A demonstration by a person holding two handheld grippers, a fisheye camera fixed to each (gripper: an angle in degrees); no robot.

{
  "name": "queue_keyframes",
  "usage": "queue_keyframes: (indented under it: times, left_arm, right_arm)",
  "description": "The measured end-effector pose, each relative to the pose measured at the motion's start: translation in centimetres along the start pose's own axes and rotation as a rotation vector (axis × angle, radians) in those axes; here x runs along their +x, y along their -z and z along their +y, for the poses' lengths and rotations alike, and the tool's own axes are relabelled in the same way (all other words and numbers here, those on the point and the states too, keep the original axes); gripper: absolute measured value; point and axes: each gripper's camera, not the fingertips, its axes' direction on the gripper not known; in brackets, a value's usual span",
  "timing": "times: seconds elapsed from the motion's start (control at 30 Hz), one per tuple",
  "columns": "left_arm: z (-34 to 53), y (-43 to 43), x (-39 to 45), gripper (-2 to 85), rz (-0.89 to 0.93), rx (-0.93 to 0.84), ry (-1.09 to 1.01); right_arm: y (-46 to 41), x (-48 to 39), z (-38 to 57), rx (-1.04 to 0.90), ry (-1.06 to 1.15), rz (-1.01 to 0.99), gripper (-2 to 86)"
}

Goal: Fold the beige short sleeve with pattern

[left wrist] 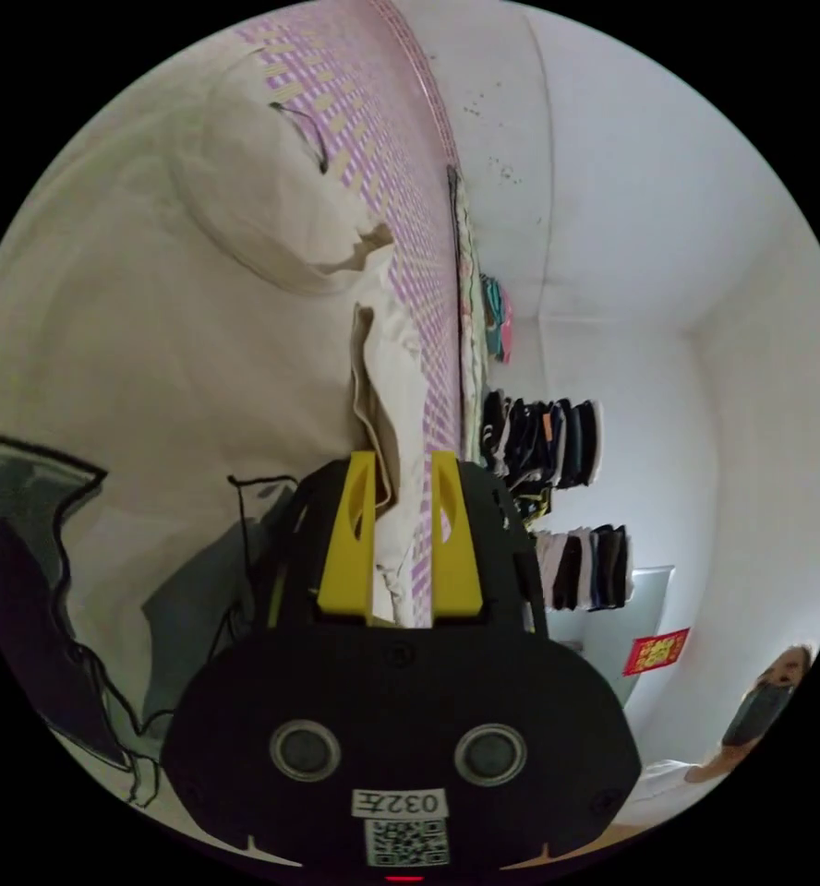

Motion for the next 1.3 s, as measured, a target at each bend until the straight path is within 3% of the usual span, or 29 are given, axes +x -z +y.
queue_keyframes:
  times: [0.17, 0.5, 0.63, 0.8, 0.97, 1.13, 1.3]
  left_arm:
    - [0.0, -0.2, 1.6, 3.2, -0.200, -0.048, -0.116]
    - [1.3, -0.1, 3.2, -1.2, -0.214, 0.008, -0.181]
    - [1.9, -0.6, 3.9, -1.2, -0.190, 0.015, -0.167]
    - [2.2, -0.3, 5.1, -1.1, -0.106, 0.047, -0.138]
    - [2.2, 2.7, 7.6, -1.1, -0.065, 0.030, -0.176]
    - [1.4, 5.7, 6.2, -1.0, -0.232, 0.041, -0.162]
    - [-0.4, 4.3, 2.2, -1.0, -0.236, -0.071, -0.013]
  right_arm:
    - [1.0, -0.3, 8.4, -0.009, -0.140, -0.003, 8.9]
    - [0.1, -2.5, 11.9, 0.022, -0.187, 0.010, 7.3]
    - [-0.2, -3.4, 12.5, 0.007, -0.145, 0.064, 0.7]
    - [1.1, -5.5, 11.9, 0.033, -0.077, 0.164, -0.8]
    - [4.7, -14.0, 11.6, 0.104, 0.286, 0.404, -1.0]
    - [4.7, -17.9, 12.8, 0.150, 0.556, 0.235, -1.0]
    - [-0.6, -15.9, 11.6, -0.049, 0.537, 0.025, -1.0]
